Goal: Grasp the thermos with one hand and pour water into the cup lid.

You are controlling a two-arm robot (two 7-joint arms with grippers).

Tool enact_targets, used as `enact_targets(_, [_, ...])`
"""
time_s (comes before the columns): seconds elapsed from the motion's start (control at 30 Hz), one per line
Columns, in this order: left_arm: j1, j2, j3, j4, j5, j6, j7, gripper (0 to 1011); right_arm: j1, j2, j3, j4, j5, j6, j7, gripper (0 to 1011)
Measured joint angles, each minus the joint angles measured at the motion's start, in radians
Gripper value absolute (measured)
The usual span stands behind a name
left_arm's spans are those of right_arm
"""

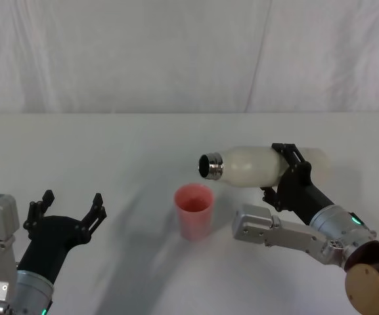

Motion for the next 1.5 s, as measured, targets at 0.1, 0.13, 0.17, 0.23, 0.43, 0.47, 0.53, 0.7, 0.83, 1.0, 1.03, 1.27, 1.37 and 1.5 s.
enact_targets(0.1, [0.0,0.0,0.0,0.0,0.0,0.0,0.0,1001,0.012,0.003,-0.009,0.013,-0.009,-0.008,0.002,951])
enact_targets(0.13, [0.0,0.0,0.0,0.0,0.0,0.0,0.0,1001,0.014,0.003,-0.01,0.015,-0.01,-0.011,0.002,951])
enact_targets(0.17, [0.0,0.0,0.0,0.0,0.0,0.0,0.0,1001,0.016,0.004,-0.012,0.018,-0.011,-0.012,0.002,951])
enact_targets(0.23, [0.0,0.0,0.0,0.0,0.0,0.0,0.0,1001,0.021,0.005,-0.015,0.022,-0.013,-0.016,0.002,951])
enact_targets(0.43, [0.0,0.0,0.0,0.0,0.0,0.0,0.0,1001,0.029,0.01,-0.021,0.03,-0.02,-0.023,-0.003,951])
enact_targets(0.47, [0.0,0.0,0.0,0.0,0.0,0.0,0.0,1001,0.03,0.01,-0.022,0.031,-0.021,-0.024,-0.005,951])
enact_targets(0.53, [0.0,0.0,0.0,0.0,0.0,0.0,0.0,1001,0.033,0.012,-0.026,0.034,-0.027,-0.028,-0.011,951])
enact_targets(0.7, [0.0,0.0,0.0,0.0,0.0,0.0,0.0,1001,0.038,0.016,-0.033,0.037,-0.038,-0.031,-0.018,951])
enact_targets(0.83, [0.0,0.0,0.0,0.0,0.0,0.0,0.0,1001,0.04,0.018,-0.039,0.039,-0.044,-0.032,-0.02,951])
enact_targets(1.0, [0.0,0.0,0.0,0.0,0.0,0.0,0.0,1001,0.042,0.019,-0.041,0.042,-0.047,-0.032,-0.026,951])
enact_targets(1.03, [0.0,0.0,0.0,0.0,0.0,0.0,0.0,1001,0.042,0.019,-0.041,0.042,-0.047,-0.032,-0.026,951])
enact_targets(1.27, [0.0,0.0,0.0,0.0,0.0,0.0,0.0,1001,0.047,0.019,-0.046,0.049,-0.055,-0.032,-0.033,951])
enact_targets(1.37, [0.0,0.0,0.0,0.0,0.0,0.0,0.0,1001,0.048,0.019,-0.048,0.05,-0.061,-0.028,-0.033,951])
enact_targets(1.5, [0.0,0.0,0.0,0.0,0.0,0.0,0.0,1001,0.05,0.02,-0.053,0.053,-0.071,-0.021,-0.033,951])
